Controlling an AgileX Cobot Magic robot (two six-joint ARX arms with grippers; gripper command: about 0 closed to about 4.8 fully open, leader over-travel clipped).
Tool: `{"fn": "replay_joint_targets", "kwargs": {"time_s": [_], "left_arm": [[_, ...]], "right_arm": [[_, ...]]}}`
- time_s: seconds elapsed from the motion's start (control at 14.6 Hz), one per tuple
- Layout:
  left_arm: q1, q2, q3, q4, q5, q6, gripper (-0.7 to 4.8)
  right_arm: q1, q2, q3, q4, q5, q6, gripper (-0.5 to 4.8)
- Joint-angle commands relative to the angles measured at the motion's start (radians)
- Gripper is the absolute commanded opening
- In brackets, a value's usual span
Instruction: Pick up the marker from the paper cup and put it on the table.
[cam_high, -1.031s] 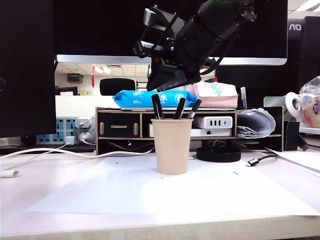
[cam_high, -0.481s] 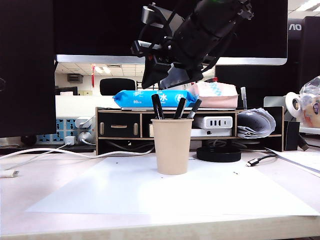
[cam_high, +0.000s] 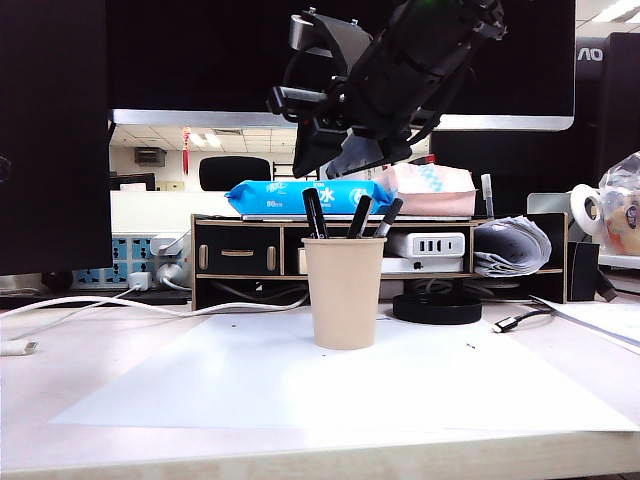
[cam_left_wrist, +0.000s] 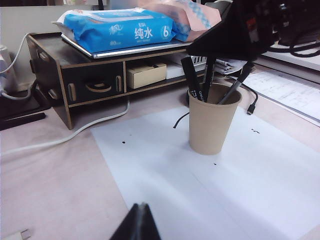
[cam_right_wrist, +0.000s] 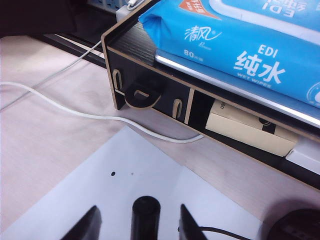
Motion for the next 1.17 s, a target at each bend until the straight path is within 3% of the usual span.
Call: {"fn": "replay_joint_targets", "kwargs": {"time_s": [0.07, 0.34, 0.48, 0.82, 1.03, 1.17], "left_arm": [[0.000, 0.000, 0.001, 0.013, 0.000, 0.001, -0.04], [0.000, 0.000, 0.001, 0.013, 0.000, 0.001, -0.04], [0.000, 0.000, 0.001, 0.013, 0.000, 0.001, -0.04], [0.000, 0.000, 0.001, 0.013, 0.000, 0.001, -0.04], [0.000, 0.000, 0.001, 0.013, 0.000, 0.001, -0.04], [0.000, 0.000, 0.001, 0.013, 0.000, 0.001, -0.04]], "right_arm": [[0.003, 0.028, 0.004, 0.022, 0.003, 0.016, 2.07], [0.006, 0.039, 0.004, 0.021, 0.004, 0.031, 2.06], [0.008, 0.040, 0.004, 0.022, 0.004, 0.031, 1.53], [0.008, 0.040, 0.004, 0.021, 0.032, 0.031, 1.44], [0.008, 0.040, 0.004, 0.021, 0.034, 0.031, 0.89], [0.008, 0.040, 0.004, 0.021, 0.034, 0.031, 0.89]]}}
